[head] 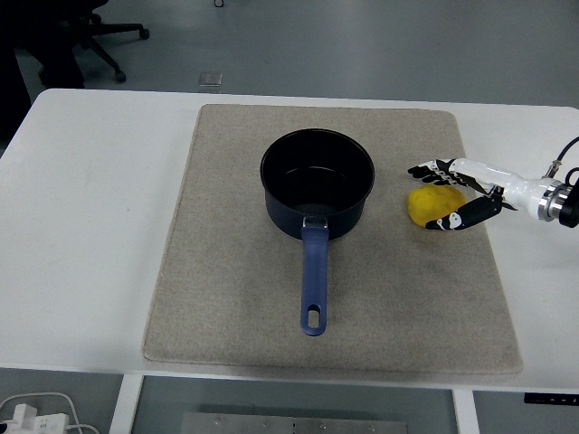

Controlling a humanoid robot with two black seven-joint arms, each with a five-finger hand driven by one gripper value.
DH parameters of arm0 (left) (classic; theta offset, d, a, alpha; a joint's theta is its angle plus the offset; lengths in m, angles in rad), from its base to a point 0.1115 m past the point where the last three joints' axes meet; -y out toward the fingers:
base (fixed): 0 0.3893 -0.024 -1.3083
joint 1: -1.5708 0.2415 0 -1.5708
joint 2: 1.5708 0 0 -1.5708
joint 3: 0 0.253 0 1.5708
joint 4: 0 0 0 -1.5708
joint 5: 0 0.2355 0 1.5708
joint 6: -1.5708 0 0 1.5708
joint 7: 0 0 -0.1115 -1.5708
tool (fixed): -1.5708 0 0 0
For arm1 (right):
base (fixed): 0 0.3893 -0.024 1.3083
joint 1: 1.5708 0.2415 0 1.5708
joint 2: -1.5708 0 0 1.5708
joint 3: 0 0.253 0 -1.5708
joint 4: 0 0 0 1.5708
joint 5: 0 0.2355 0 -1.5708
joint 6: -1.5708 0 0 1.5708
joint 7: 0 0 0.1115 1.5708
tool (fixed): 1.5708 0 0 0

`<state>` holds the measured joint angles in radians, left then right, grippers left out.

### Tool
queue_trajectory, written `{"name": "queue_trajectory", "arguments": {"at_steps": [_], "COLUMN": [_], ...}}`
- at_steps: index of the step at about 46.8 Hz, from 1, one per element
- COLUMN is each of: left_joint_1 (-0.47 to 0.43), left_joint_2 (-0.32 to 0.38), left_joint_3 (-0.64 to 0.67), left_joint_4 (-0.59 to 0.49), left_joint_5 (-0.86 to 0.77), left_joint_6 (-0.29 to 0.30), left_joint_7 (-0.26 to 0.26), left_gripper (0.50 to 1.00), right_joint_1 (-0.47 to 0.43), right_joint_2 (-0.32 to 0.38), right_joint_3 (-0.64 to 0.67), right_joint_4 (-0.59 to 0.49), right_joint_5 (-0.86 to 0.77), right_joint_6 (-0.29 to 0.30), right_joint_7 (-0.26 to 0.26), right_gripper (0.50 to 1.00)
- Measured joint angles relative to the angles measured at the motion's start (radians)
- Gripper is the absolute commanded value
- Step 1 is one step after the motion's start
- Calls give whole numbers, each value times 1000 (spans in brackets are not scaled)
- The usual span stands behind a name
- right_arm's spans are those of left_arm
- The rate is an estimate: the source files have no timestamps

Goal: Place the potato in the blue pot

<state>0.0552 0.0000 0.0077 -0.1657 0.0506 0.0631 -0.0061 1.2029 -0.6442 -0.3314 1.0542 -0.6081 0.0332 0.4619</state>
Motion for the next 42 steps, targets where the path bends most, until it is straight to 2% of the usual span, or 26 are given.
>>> {"name": "queue_trajectory", "arguments": {"at_steps": [6, 12, 16, 23, 42], "left_joint_1": [0, 0, 0, 0, 0], "left_joint_2": [0, 0, 0, 0, 0], "left_joint_3": [0, 0, 0, 0, 0], "left_joint_4": [0, 0, 0, 0, 0], "left_joint_5": [0, 0, 0, 0, 0], "left_joint_6": [0, 0, 0, 0, 0], "left_joint_7": [0, 0, 0, 0, 0], "left_gripper": [996, 996, 996, 996, 996], "right_joint_1": [0, -1, -10, -34, -36], "right_joint_2": [0, 1, 3, 26, 24], "right_joint_3": [-1, -1, -3, -2, 1], "right_joint_4": [0, -6, -7, -9, -18], "right_joint_5": [-1, -1, -10, -58, -60], "right_joint_6": [-1, -8, -33, -66, -68], "right_joint_7": [3, 5, 12, 36, 38], "right_gripper": [642, 546, 507, 500, 500]}}
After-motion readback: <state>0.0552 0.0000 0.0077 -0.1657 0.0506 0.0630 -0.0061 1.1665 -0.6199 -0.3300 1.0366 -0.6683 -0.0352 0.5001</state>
